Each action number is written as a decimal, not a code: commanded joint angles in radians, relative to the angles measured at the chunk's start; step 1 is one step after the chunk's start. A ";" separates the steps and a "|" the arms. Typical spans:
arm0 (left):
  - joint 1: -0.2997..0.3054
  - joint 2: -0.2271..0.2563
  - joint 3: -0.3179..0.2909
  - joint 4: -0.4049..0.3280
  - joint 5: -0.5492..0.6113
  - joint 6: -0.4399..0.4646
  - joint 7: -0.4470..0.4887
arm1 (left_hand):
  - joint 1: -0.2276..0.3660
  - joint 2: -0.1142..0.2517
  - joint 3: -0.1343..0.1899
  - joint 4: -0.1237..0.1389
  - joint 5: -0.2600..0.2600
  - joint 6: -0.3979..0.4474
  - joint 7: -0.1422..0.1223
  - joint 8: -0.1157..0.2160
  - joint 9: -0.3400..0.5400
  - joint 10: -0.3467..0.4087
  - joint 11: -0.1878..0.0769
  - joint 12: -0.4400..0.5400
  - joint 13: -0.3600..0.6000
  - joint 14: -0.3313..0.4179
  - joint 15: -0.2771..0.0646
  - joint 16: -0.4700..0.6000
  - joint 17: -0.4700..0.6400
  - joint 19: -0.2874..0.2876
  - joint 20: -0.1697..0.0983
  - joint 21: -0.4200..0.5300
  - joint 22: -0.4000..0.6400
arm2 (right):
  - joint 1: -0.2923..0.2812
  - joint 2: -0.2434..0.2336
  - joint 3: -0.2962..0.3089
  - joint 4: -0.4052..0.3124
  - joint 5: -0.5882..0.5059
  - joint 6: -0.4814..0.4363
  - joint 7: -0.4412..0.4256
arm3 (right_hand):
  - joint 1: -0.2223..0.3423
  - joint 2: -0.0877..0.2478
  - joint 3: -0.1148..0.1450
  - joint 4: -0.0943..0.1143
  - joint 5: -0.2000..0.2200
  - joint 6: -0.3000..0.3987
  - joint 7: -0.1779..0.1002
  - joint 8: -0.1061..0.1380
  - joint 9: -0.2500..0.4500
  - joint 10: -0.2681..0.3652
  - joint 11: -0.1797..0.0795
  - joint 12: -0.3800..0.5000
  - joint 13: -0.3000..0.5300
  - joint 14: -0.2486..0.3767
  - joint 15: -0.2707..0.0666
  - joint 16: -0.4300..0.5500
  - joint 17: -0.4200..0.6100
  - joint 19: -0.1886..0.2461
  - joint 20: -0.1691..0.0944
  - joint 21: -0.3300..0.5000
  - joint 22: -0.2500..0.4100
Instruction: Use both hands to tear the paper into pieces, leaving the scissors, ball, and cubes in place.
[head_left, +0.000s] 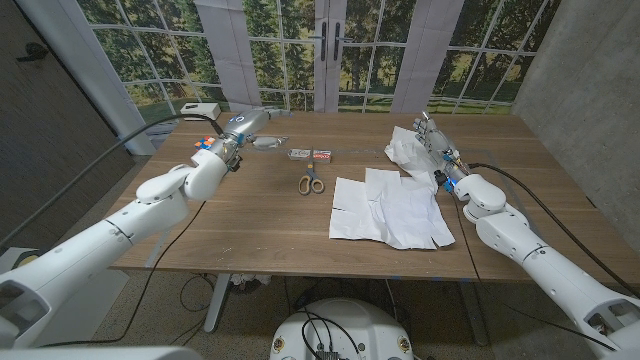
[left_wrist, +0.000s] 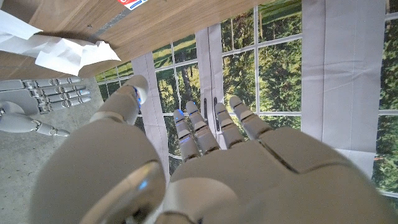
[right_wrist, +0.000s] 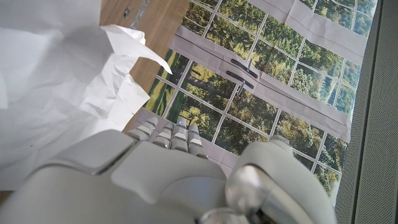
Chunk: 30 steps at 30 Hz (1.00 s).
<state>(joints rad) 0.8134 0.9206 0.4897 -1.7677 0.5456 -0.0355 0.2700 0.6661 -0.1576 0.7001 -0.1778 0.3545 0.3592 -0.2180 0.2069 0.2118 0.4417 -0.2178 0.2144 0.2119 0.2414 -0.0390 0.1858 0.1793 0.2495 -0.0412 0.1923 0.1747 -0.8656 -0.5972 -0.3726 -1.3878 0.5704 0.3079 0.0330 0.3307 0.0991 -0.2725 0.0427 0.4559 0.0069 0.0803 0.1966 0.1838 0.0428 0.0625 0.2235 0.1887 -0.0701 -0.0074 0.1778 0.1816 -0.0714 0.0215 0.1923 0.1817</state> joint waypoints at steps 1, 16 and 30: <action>-0.009 0.023 0.014 -0.036 0.107 0.031 0.006 | 0.004 -0.014 -0.006 0.006 -0.005 -0.027 -0.002 -0.009 0.003 0.010 0.003 0.007 0.007 0.003 -0.169 0.006 0.004 -0.002 -0.052 0.004 0.003 | -0.005 -0.005 0.002 -0.003 0.005 0.011 0.019 | 0.003 0.011 0.002 0.001 -0.004 0.006 0.000 0.000 0.002 0.006 -0.002 0.002 0.001 -0.010 0.002 0.005 -0.001 -0.008 0.007 0.002 0.001; -0.090 0.072 0.049 -0.041 0.241 -0.032 -0.067 | 0.009 -0.022 -0.025 0.009 -0.004 0.001 -0.002 0.018 0.006 0.103 0.003 0.045 0.033 0.044 -0.174 0.012 0.008 0.005 -0.100 0.004 0.001 | -0.008 -0.014 0.002 -0.017 0.002 0.006 0.022 | 0.008 0.016 0.005 -0.002 -0.006 0.006 0.000 0.000 0.002 0.027 -0.008 0.010 0.001 -0.014 0.000 0.005 -0.001 -0.011 0.008 0.003 0.001; -0.137 0.074 0.068 -0.014 0.300 -0.100 -0.122 | 0.019 -0.015 -0.024 0.007 -0.003 -0.013 -0.002 0.011 0.006 0.077 0.003 0.034 0.035 0.030 -0.176 0.005 0.008 0.003 -0.095 0.003 0.001 | 0.003 -0.010 -0.007 -0.012 -0.006 -0.007 0.019 | 0.010 0.018 0.007 -0.003 -0.008 0.007 0.001 0.000 0.002 0.031 -0.009 0.010 0.001 -0.016 -0.002 0.005 -0.001 -0.013 0.008 0.003 0.001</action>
<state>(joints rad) 0.7158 0.9897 0.5406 -1.8008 0.7977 -0.0871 0.1900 0.6728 -0.1720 0.6752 -0.1697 0.3546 0.3493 -0.2205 0.2150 0.2166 0.5240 -0.2176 0.2500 0.2443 0.2719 -0.0410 0.1937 0.1840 0.2496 -0.0412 0.1924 0.1748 -0.8693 -0.6074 -0.3734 -1.4021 0.5715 0.3099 0.0531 0.3400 0.1083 -0.2685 0.0387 0.4500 0.0069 0.0803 0.1966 0.1838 0.0645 0.0591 0.2294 0.1884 -0.0810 -0.0074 0.1778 0.1769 -0.0770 0.0270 0.1923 0.1817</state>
